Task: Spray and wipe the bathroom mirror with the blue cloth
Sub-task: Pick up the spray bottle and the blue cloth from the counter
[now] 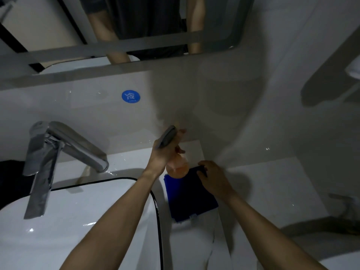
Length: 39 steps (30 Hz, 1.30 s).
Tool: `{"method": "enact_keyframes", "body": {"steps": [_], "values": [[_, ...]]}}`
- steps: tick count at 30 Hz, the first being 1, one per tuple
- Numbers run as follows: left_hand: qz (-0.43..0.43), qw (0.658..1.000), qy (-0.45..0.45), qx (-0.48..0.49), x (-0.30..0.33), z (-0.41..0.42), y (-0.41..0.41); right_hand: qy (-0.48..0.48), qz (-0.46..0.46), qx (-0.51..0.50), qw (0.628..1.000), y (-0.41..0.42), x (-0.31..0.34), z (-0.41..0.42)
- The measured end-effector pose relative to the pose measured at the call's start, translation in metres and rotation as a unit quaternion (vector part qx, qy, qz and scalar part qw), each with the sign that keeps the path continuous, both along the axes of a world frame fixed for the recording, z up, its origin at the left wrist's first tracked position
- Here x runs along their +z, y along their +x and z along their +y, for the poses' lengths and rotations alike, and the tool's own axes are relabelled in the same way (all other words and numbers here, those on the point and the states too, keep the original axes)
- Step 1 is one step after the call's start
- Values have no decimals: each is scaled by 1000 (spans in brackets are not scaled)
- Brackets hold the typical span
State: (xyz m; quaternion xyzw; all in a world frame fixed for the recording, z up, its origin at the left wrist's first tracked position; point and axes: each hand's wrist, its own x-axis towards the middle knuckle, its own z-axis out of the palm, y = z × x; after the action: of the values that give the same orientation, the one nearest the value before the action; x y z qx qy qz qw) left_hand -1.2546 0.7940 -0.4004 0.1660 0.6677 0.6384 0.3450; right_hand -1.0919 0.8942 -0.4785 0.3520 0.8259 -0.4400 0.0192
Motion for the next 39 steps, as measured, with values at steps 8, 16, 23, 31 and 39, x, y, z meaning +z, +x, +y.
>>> {"method": "enact_keyframes", "body": {"steps": [8,16,23,31,39], "values": [[-75,979,187,32,68,-28,-5,-9,-8,-18,1000,3,12,-3],[-73,966,246,17,87,-50,-17,55,-46,92,993,-8,6,3],[-68,956,285,2,93,-63,-20,190,-101,288,933,-39,-14,-2],[-57,966,253,-1,96,-69,-29,267,-187,349,879,-54,-9,-10],[-29,963,267,-12,118,-82,-16,238,-125,347,898,-47,15,-14]]}}
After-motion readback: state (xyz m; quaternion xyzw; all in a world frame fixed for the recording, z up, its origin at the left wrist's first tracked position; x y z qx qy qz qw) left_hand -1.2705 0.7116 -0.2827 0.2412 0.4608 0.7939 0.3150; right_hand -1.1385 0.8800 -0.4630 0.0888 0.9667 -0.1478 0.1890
